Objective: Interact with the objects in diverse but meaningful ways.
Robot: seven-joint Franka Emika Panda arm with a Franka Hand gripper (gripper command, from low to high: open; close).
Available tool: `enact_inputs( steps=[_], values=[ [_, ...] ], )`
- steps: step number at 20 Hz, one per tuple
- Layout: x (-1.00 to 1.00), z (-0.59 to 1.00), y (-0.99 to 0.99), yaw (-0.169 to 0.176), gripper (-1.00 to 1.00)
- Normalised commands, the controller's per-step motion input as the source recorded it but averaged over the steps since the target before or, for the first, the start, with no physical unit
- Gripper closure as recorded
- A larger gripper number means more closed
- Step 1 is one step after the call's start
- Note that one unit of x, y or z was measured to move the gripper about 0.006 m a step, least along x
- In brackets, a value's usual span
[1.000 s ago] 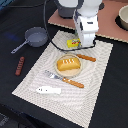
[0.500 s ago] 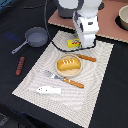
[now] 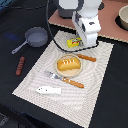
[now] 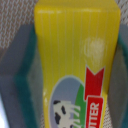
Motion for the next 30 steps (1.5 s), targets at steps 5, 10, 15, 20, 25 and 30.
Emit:
enact_inputs(
  steps=[5,10,15,20,25,30],
  values=[
    [-0.45,0.56,-0.10,0.012,1.00],
    [-0.71,0.99,-0.09,-0.001,1.00],
    [-0.69,0.90,-0.15,0.000,1.00],
    [-0.49,0.55,-0.28,0.008,1.00],
    [-0.34,0.19,-0.43,0.025,1.00],
    [-0.27,0.00,-0.67,0.029,1.00]
  ],
)
